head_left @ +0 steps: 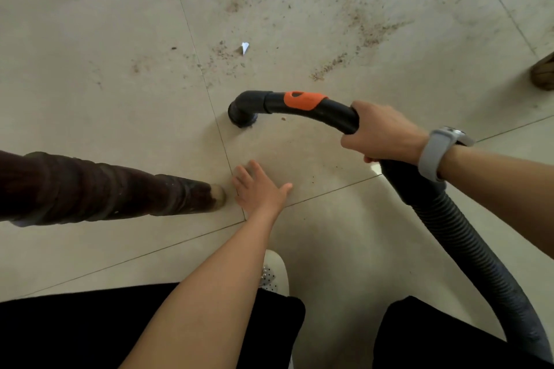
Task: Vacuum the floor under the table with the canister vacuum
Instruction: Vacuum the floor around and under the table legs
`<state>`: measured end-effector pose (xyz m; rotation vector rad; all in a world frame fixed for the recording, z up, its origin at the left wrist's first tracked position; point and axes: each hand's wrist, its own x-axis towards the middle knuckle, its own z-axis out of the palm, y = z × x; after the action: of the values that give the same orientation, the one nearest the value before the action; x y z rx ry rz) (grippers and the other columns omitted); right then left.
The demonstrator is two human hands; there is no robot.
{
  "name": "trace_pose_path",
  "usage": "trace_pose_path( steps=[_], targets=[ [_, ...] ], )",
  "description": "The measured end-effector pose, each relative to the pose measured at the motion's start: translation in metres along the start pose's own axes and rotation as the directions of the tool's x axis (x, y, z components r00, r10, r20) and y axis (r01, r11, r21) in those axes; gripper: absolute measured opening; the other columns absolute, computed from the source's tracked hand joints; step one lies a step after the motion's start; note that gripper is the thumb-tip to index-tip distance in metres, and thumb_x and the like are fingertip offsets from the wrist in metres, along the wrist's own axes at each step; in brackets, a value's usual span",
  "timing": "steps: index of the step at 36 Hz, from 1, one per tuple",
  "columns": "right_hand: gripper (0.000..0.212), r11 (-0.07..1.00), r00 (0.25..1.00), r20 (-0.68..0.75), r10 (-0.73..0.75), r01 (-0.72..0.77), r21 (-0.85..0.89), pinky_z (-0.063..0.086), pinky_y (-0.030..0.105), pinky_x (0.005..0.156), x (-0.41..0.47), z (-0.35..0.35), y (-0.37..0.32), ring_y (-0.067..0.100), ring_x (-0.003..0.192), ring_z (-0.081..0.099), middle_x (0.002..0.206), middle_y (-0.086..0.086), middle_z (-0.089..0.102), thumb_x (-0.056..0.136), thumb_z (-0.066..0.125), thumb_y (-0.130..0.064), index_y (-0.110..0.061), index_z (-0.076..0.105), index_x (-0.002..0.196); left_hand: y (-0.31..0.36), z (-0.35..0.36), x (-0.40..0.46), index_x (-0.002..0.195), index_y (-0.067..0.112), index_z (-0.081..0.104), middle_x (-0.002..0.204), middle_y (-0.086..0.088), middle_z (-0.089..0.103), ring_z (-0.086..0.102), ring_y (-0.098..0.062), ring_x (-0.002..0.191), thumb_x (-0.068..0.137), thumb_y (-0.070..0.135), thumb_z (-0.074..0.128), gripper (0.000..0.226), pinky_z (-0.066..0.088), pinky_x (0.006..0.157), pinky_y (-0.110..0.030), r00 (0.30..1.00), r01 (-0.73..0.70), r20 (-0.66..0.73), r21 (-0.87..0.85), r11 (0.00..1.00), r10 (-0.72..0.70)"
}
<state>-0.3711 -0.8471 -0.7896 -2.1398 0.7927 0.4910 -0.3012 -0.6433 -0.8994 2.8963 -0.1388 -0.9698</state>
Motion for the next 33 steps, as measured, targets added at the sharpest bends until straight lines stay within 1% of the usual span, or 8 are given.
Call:
trace_pose_path(
  steps=[3, 7, 12, 15, 19, 24, 28, 33],
  targets=[
    [0.018, 1.0, 1.0, -0.009, 0.007, -0.007, 0.002, 0.05, 0.021, 0.045, -0.003, -0.004, 0.01, 0.016, 0.054, 0.065, 0.078, 0.004, 0.06, 0.086, 0.059, -0.017, -0.014, 0.048, 0.1, 0.001, 0.0, 0.001, 0.151, 0.02, 0.004, 0.159, -0.011, -0.008, -0.004, -0.035, 0.146, 0.081, 0.051, 0.067, 0.099, 0.019, 0.114, -0.05, 1.0, 0.012, -0.003, -0.003, 1.0, -0.012],
    [0.019, 0.997, 0.998, -0.054, 0.036, -0.033, 0.069, 0.046, 0.021, 0.043, 0.002, -0.011, 0.011, 0.017, 0.054, 0.065, 0.075, 0.004, 0.06, 0.086, 0.059, -0.016, -0.013, 0.047, 0.101, 0.0, 0.001, 0.002, 0.15, 0.019, 0.009, 0.159, -0.01, -0.005, -0.002, -0.033, 0.146, 0.079, 0.052, 0.069, 0.098, 0.021, 0.112, -0.049, 1.0, 0.021, -0.013, -0.013, 1.0, -0.021],
    [0.018, 0.99, 1.0, -0.026, 0.009, -0.005, 0.142, 0.049, 0.023, 0.044, 0.007, -0.015, -0.004, 0.019, 0.054, 0.065, 0.074, 0.005, 0.059, 0.087, 0.058, -0.014, -0.013, 0.047, 0.101, -0.002, -0.001, 0.001, 0.15, 0.019, 0.01, 0.159, -0.009, -0.003, 0.0, -0.033, 0.146, 0.079, 0.053, 0.069, 0.098, 0.024, 0.111, -0.051, 1.0, 0.001, -0.013, -0.003, 1.0, -0.001],
    [0.018, 0.994, 1.0, 0.02, -0.002, 0.0, 0.111, 0.051, 0.025, 0.044, 0.008, -0.009, -0.012, 0.019, 0.053, 0.065, 0.075, 0.006, 0.06, 0.086, 0.058, -0.015, -0.013, 0.047, 0.101, -0.004, -0.002, -0.001, 0.15, 0.019, 0.01, 0.158, -0.01, 0.0, 0.003, -0.033, 0.145, 0.079, 0.055, 0.068, 0.098, 0.026, 0.111, -0.05, 1.0, -0.021, -0.023, 0.017, 1.0, 0.021],
    [0.019, 0.995, 0.996, 0.088, 0.0, -0.009, 0.104, 0.056, 0.029, 0.052, 0.012, 0.005, -0.021, 0.02, 0.054, 0.065, 0.078, 0.006, 0.06, 0.088, 0.058, -0.016, -0.012, 0.047, 0.103, -0.01, -0.004, -0.001, 0.151, 0.022, 0.01, 0.159, -0.008, 0.001, 0.006, -0.032, 0.145, 0.08, 0.056, 0.066, 0.097, 0.026, 0.111, -0.049, 0.998, -0.045, -0.032, 0.04, 0.998, 0.047],
    [0.023, 0.995, 0.996, 0.087, -0.024, 0.015, 0.098, 0.055, 0.031, 0.054, 0.025, 0.018, -0.046, 0.019, 0.054, 0.062, 0.077, 0.004, 0.057, 0.089, 0.055, -0.017, -0.009, 0.046, 0.109, -0.018, -0.01, 0.001, 0.152, 0.026, 0.012, 0.159, -0.005, 0.006, 0.008, -0.03, 0.145, 0.083, 0.051, 0.064, 0.089, 0.024, 0.112, -0.049, 0.998, -0.068, -0.011, 0.065, 0.996, 0.069],
    [0.025, 0.998, 0.999, 0.037, -0.02, 0.018, 0.059, 0.045, 0.025, 0.045, 0.035, 0.031, -0.07, 0.016, 0.051, 0.056, 0.079, 0.006, 0.059, 0.09, 0.052, -0.016, -0.005, 0.049, 0.113, -0.023, -0.012, 0.002, 0.152, 0.024, 0.012, 0.16, -0.004, 0.003, 0.005, -0.03, 0.146, 0.085, 0.045, 0.064, 0.087, 0.018, 0.115, -0.045, 0.995, -0.093, 0.025, 0.052, 0.994, 0.092],
    [0.029, 0.996, 0.997, 0.009, -0.079, 0.079, -0.041, 0.034, 0.022, 0.045, 0.038, 0.038, -0.096, 0.017, 0.058, 0.048, 0.096, 0.008, 0.058, 0.092, 0.048, -0.012, -0.004, 0.049, 0.12, -0.033, -0.012, 0.002, 0.153, 0.022, 0.012, 0.16, -0.004, 0.0, 0.003, -0.03, 0.146, 0.087, 0.04, 0.062, 0.085, 0.016, 0.117, -0.045, 0.988, -0.152, 0.046, 0.056, 0.987, 0.149]
  ],
)
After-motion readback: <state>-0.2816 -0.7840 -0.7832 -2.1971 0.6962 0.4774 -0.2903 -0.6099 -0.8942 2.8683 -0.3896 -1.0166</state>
